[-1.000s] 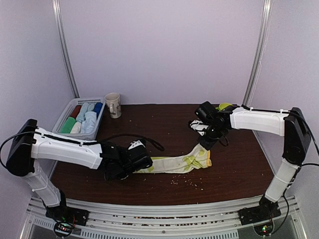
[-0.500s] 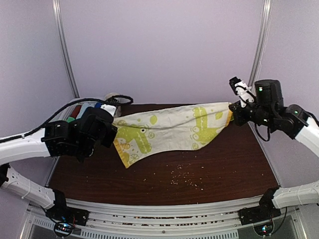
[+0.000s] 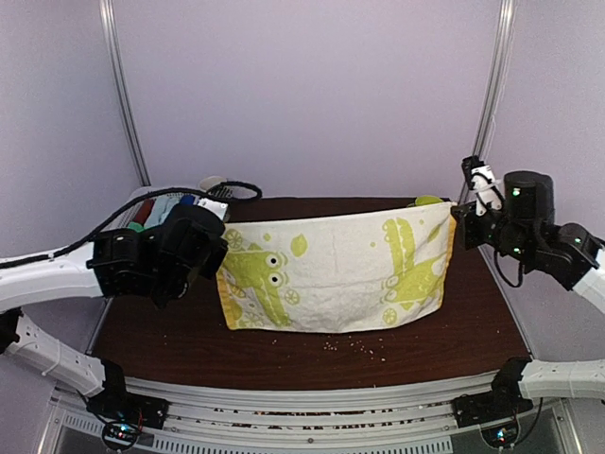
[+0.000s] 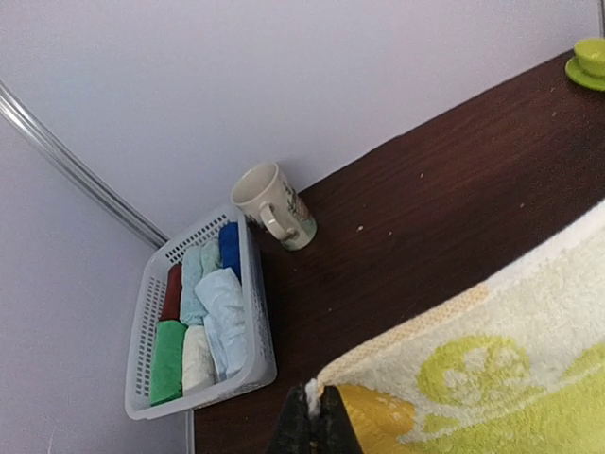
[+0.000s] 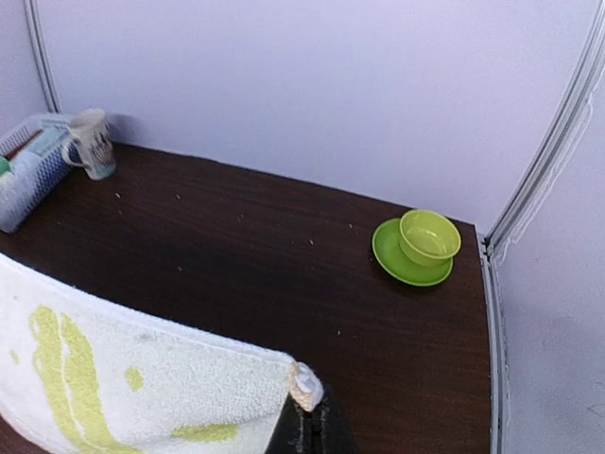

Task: Roll the towels
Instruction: Flatten out the towel at the center of the board.

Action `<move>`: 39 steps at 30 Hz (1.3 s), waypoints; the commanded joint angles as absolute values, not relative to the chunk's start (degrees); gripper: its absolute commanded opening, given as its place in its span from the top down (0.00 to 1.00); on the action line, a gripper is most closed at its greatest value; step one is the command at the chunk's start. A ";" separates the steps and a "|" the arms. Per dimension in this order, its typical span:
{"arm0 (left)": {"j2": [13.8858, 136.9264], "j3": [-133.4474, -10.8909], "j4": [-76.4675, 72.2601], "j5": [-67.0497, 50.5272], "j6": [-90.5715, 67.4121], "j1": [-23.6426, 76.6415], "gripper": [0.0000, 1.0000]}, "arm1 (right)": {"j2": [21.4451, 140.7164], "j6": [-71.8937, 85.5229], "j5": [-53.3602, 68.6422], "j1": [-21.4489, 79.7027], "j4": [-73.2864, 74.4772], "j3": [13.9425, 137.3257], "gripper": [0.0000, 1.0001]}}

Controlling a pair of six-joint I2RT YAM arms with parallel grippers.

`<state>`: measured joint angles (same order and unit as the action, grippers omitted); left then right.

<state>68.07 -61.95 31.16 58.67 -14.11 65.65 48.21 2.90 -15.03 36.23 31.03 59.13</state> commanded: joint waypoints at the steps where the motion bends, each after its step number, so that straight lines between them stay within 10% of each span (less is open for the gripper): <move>1: 78.12 -62.91 28.57 52.30 -10.02 55.95 1.00 | 58.39 4.42 -21.76 35.90 25.00 53.86 1.00; 14: 118.48 -84.24 17.64 42.21 4.97 41.63 1.00 | 95.01 -1.13 -24.71 27.15 6.58 60.92 1.00; 39: 111.94 -72.55 1.17 35.43 10.89 37.95 1.00 | 98.82 -1.45 -4.49 19.07 -7.85 54.64 1.00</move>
<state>117.62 -74.72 4.67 38.70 10.61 38.28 103.94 -3.03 -7.62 19.46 -7.57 57.69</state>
